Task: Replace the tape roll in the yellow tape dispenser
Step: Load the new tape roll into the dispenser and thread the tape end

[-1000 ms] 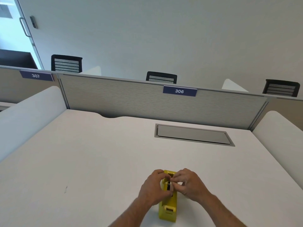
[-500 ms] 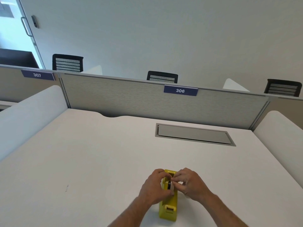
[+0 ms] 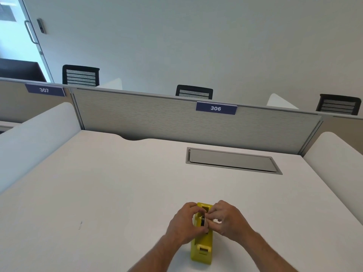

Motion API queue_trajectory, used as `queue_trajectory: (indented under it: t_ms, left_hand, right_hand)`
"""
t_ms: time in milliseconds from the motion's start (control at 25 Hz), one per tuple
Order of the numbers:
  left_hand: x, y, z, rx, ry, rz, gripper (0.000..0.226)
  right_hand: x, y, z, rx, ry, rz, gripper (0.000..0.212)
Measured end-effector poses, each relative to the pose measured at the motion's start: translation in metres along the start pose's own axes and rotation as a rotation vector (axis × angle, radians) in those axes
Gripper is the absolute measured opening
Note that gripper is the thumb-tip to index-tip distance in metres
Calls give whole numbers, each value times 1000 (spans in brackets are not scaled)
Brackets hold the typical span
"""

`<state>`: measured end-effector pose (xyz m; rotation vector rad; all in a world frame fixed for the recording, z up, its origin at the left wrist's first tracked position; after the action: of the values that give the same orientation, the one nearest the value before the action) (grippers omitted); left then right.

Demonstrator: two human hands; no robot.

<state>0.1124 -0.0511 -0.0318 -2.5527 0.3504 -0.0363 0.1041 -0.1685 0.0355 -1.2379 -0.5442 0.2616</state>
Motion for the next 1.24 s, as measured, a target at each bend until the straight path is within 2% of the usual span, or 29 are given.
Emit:
queue_trajectory:
  t_ms: [200, 360, 680, 1240]
  left_hand:
    - [0, 1, 2, 51, 0, 9, 62]
    - [1, 1, 1, 55, 1, 16, 63]
    - [3, 0, 0, 123, 8, 36, 64]
    - [3, 3, 2, 115, 7, 53, 62]
  right_hand:
    - [-1, 1, -1, -17, 8, 12, 24]
    - [-2, 0, 0, -50, 12, -22, 20]
    - [0, 1, 3, -71, -19, 18, 24]
    - [1, 3, 5, -88, -75, 42, 19]
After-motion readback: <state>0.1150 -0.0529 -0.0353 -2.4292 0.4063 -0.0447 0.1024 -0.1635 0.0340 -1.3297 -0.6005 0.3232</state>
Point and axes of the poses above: each hand's wrist, its own x-axis towards the middle knuckle, its own y-axis out of the palm, z = x × y, the point moved 10 cm from there along x, towards the middle knuckle, and after that the axes turned 10 degrees about -x, right-handed, at the moved point
